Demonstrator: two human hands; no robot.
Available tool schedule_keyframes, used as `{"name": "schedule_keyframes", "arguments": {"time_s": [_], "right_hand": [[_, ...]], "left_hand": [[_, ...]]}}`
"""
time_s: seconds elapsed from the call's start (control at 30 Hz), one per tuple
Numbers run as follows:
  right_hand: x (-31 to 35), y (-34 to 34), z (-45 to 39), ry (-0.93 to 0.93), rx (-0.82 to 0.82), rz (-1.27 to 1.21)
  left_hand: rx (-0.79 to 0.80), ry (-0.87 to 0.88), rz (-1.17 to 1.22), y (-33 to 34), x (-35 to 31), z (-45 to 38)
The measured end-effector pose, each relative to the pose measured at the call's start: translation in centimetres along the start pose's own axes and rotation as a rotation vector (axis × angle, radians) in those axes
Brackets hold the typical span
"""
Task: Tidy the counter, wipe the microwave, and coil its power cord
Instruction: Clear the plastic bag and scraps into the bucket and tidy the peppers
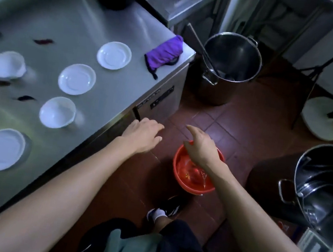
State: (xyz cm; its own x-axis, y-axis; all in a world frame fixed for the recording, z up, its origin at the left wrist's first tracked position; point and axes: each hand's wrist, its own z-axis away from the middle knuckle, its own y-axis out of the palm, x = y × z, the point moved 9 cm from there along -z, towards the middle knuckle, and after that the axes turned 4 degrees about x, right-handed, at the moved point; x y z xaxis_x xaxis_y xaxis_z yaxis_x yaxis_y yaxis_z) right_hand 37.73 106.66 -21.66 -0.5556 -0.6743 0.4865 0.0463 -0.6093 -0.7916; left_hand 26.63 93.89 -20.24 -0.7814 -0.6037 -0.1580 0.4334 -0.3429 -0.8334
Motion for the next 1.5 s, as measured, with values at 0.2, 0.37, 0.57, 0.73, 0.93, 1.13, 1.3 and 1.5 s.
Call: {"name": "schedule_keyframes", "arguments": {"time_s": [0.2, 0.37, 0.57, 0.73, 0.93, 1.13, 1.3, 1.5], "right_hand": [[10.6, 3.0, 0.2, -0.166, 0.052, 0.085], [18.4, 6.5, 2.3, -0.265, 0.047, 0.116], [28.5, 11.6, 5.7, -0.4, 0.097, 0.173], [35.2, 14.7, 7.9, -0.464, 0.112, 0.181], [41.8, 17.8, 9.8, -0.603, 0.137, 0.229], [46.7, 19.9, 8.9, -0.694, 0.138, 0.244], [49.3, 21.4, 4.7, -0.705, 0.16, 0.252], [51.3, 23.0, -3.4, -0.633, 0.212, 0.271]], "left_hand": [[-0.114, -0.11, 0.133, 0.9, 8.7, 7.2], [-0.189, -0.237, 0.238, 2.8, 15.6, 14.4], [-0.273, -0.344, 0.281, 5.6, 23.3, 24.2], [-0.362, -0.435, 0.368, 6.5, 29.0, 31.7], [-0.41, -0.536, 0.406, 8.9, 33.1, 38.1], [-0.453, -0.585, 0.434, 10.1, 36.1, 40.4], [-0.454, -0.623, 0.465, 10.0, 39.3, 39.2], [-0.443, -0.664, 0.488, 8.5, 44.6, 34.9]]}}
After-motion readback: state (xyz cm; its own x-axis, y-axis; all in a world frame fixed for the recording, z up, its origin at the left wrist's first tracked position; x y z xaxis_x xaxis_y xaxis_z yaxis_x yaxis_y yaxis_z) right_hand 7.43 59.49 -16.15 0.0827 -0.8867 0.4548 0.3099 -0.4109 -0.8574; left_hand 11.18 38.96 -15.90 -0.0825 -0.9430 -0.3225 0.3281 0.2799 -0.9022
